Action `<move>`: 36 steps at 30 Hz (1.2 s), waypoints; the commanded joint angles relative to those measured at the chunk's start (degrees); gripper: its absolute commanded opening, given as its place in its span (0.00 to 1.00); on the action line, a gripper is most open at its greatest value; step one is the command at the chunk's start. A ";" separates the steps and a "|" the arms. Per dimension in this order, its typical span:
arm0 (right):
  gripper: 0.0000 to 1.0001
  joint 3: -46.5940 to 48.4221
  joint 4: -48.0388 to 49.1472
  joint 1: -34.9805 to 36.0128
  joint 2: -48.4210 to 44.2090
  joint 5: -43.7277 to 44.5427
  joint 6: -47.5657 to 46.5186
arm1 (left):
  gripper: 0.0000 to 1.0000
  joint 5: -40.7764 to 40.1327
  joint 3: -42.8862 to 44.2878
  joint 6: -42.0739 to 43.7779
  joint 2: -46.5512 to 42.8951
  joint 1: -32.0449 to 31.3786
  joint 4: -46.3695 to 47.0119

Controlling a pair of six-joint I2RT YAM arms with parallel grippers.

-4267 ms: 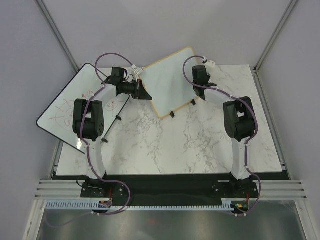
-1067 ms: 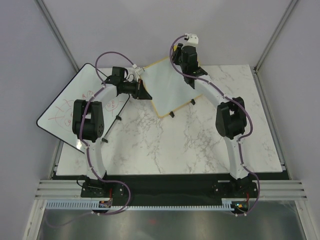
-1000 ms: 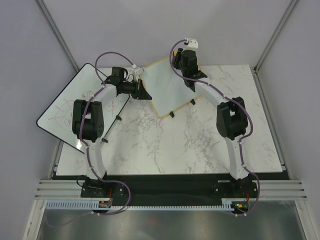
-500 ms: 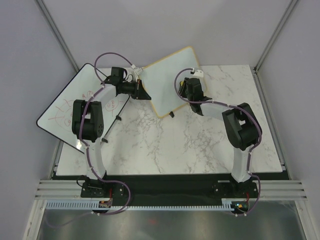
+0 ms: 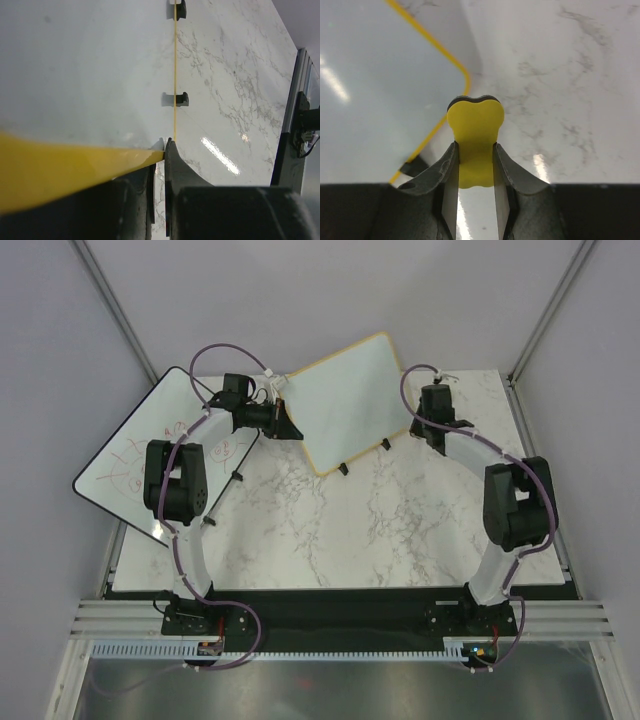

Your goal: Erase the whiteboard

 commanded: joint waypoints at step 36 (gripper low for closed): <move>0.84 0.37 -14.07 -12.80 2.00 -1.00 -3.38 | 0.05 -2.86 -2.14 13.60 -4.89 1.11 -5.39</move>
